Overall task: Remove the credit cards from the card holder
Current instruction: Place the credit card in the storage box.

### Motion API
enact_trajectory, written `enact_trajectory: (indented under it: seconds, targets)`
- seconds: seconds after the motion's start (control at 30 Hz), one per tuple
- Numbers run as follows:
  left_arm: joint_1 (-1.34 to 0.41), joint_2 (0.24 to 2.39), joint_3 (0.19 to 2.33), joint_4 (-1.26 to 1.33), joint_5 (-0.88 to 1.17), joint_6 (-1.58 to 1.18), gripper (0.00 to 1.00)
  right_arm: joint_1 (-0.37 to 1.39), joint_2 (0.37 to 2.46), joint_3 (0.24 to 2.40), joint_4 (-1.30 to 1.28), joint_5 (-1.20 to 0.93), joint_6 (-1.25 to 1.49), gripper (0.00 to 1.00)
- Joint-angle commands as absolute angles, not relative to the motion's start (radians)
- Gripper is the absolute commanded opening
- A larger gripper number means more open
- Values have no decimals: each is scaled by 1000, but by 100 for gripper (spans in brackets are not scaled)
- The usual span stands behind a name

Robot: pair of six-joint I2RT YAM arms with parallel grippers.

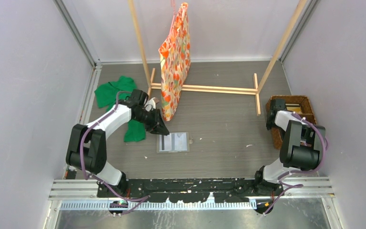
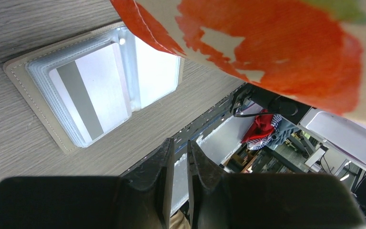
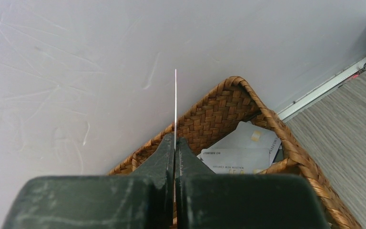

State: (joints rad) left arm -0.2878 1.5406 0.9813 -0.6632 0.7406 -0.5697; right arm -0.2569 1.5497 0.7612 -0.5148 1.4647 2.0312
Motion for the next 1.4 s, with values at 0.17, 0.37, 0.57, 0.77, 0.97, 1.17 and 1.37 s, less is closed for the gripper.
enact_trajectory:
  seconds: [0.17, 0.37, 0.57, 0.77, 0.97, 1.17, 1.37]
  targets:
    - [-291, 1507, 971, -643, 739, -591, 17, -265, 1585, 799, -397, 1469, 2432, 1]
    - [-296, 1490, 949, -618, 734, -611, 17, -265, 1618, 817, -380, 1442, 2425, 3]
    - [-302, 1483, 939, -612, 732, -619, 17, -266, 1615, 812, -387, 1407, 2421, 19]
    - [-304, 1471, 927, -595, 731, -627, 17, -264, 1571, 799, -435, 1395, 2424, 29]
    - [-307, 1452, 904, -574, 730, -635, 17, -264, 1499, 781, -466, 1377, 2401, 36]
    - [-310, 1412, 892, -570, 731, -646, 17, -245, 1303, 724, -252, 1331, 2009, 41]
    - [-316, 1310, 892, -583, 672, -668, 20, -240, 1098, 785, -3, 780, 1226, 80]
